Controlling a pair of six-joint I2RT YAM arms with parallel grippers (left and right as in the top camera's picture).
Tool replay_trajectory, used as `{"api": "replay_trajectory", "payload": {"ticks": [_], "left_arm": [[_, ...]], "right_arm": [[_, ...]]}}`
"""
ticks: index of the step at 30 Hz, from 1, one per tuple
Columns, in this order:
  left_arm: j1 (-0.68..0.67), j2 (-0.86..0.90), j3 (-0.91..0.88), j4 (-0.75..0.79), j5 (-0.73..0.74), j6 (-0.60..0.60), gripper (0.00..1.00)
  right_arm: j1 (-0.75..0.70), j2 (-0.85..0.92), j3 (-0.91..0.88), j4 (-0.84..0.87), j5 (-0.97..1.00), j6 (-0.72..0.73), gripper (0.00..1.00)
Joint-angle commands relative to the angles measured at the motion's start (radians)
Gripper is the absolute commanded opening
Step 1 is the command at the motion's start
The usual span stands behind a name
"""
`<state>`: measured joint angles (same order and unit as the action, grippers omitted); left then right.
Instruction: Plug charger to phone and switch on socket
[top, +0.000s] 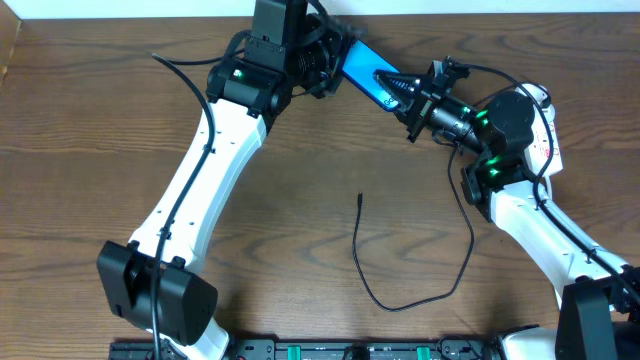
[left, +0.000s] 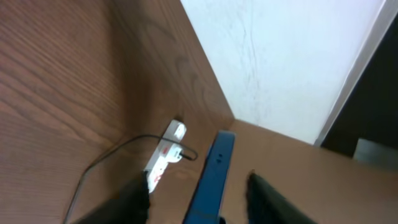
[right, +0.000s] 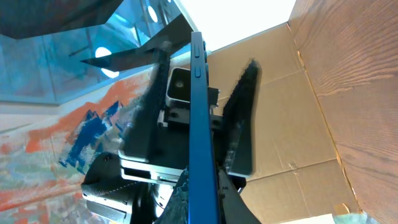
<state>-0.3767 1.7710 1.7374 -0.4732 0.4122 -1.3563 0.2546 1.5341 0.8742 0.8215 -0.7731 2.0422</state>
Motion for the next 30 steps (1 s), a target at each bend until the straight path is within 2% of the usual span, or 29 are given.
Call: {"api": "replay_trajectory", "payload": {"ticks": [1, 7, 15, 17, 18, 19, 20, 22, 23, 25, 30], "left_arm": [[0.002, -0.009, 0.003, 0.0, -0.014, 0.001, 0.31], [0.003, -0.009, 0.003, 0.0, -0.014, 0.001, 0.08], [0.002, -0.009, 0.003, 0.0, -0.013, 0.001, 0.07], [0.003, -0.009, 0.003, 0.0, -0.013, 0.001, 0.07], [0.003, -0.01, 0.003, 0.0, -0.013, 0.001, 0.07], [0.003, -0.01, 0.003, 0.0, -0.013, 0.001, 0.07], [0.003, -0.01, 0.003, 0.001, -0.013, 0.001, 0.07], [0.006, -0.01, 0.003, 0.004, -0.013, 0.001, 0.07], [0.01, -0.01, 0.003, 0.006, -0.013, 0.001, 0.07], [0.023, -0.01, 0.003, 0.015, -0.004, 0.001, 0.07], [0.097, -0.01, 0.003, 0.034, 0.108, 0.002, 0.07]], "right_arm": [[0.009, -0.012, 0.018, 0.013, -0.013, 0.009, 0.01], [0.009, -0.012, 0.018, 0.013, -0.021, 0.009, 0.01], [0.009, -0.012, 0.018, 0.013, -0.039, 0.009, 0.02], [0.009, -0.012, 0.018, 0.013, -0.043, 0.009, 0.12], [0.009, -0.012, 0.018, 0.013, -0.044, 0.007, 0.22], [0.009, -0.012, 0.018, 0.013, -0.047, 0.005, 0.38], [0.009, -0.012, 0.018, 0.013, -0.047, 0.0, 0.49], [0.007, -0.012, 0.018, 0.013, -0.051, -0.016, 0.8], [0.007, -0.012, 0.018, 0.013, -0.054, -0.029, 0.9], [0.007, -0.012, 0.018, 0.013, -0.062, -0.057, 0.99], [-0.002, -0.012, 0.018, 0.011, -0.11, -0.198, 0.99]]}}
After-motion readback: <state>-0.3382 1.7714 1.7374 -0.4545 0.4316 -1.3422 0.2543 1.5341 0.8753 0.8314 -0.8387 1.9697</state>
